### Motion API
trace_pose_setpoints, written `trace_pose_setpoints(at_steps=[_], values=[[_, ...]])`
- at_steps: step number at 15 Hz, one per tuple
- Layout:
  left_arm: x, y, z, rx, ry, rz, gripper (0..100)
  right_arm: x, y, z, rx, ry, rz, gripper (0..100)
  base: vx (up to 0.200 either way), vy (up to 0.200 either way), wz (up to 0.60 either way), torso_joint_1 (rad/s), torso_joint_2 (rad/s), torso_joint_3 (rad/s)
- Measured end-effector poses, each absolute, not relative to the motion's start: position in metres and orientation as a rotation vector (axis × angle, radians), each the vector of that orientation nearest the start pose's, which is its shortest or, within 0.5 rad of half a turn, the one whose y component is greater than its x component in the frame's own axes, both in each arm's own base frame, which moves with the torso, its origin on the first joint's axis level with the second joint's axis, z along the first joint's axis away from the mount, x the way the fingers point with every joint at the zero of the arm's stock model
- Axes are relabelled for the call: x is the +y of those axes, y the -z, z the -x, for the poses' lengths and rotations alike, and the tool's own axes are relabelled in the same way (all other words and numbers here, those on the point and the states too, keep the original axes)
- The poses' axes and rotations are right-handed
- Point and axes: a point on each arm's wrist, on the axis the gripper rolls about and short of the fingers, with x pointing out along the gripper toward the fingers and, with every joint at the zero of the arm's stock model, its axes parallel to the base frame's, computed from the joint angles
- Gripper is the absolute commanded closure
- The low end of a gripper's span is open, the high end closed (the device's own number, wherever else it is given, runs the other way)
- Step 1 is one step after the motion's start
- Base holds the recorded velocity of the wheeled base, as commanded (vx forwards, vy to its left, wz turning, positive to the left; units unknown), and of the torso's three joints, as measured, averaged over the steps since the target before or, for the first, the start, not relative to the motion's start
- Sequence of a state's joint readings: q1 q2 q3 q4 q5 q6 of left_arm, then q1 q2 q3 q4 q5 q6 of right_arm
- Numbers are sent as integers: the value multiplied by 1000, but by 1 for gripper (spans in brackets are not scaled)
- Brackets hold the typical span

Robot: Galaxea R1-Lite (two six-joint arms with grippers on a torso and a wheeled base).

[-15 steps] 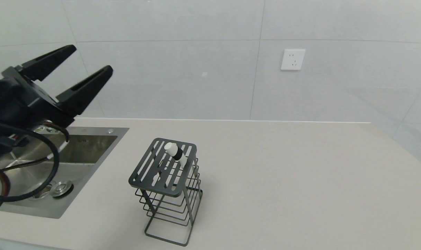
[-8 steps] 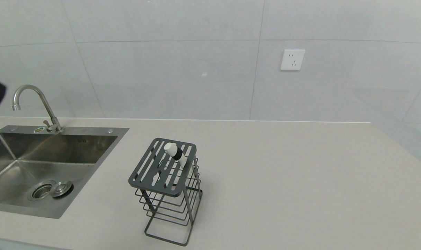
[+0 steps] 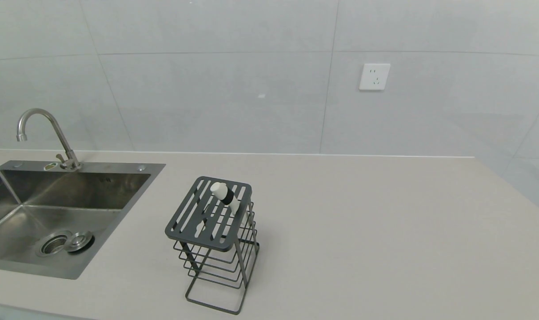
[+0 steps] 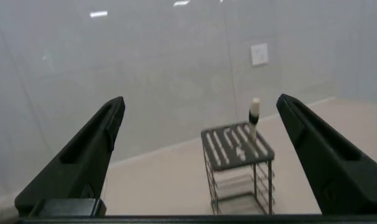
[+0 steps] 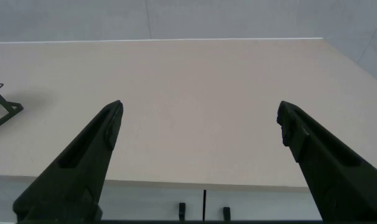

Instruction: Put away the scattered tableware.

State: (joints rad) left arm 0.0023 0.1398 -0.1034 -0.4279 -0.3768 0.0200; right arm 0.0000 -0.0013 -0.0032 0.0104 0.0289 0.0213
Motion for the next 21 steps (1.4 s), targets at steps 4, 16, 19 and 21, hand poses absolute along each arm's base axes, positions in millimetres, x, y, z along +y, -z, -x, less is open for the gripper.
trace_pose_setpoints(at_steps=[4, 16, 19, 21], values=[[-5, -89, 21, -78, 222, -55, 0, 1, -75, 23, 7, -29, -21, 0, 0, 0, 0, 0, 0, 0], [-3, -76, 23, -9, 131, -72, 0, 1, -75, 23, 7, -28, -22, 0, 0, 0, 0, 0, 0, 0], [-3, -76, 23, -8, 130, -69, 0, 1, -75, 23, 7, -29, -21, 0, 0, 0, 0, 0, 0, 0], [-3, -76, 23, -7, 129, -68, 0, 1, -75, 23, 7, -30, -21, 0, 0, 0, 0, 0, 0, 0]])
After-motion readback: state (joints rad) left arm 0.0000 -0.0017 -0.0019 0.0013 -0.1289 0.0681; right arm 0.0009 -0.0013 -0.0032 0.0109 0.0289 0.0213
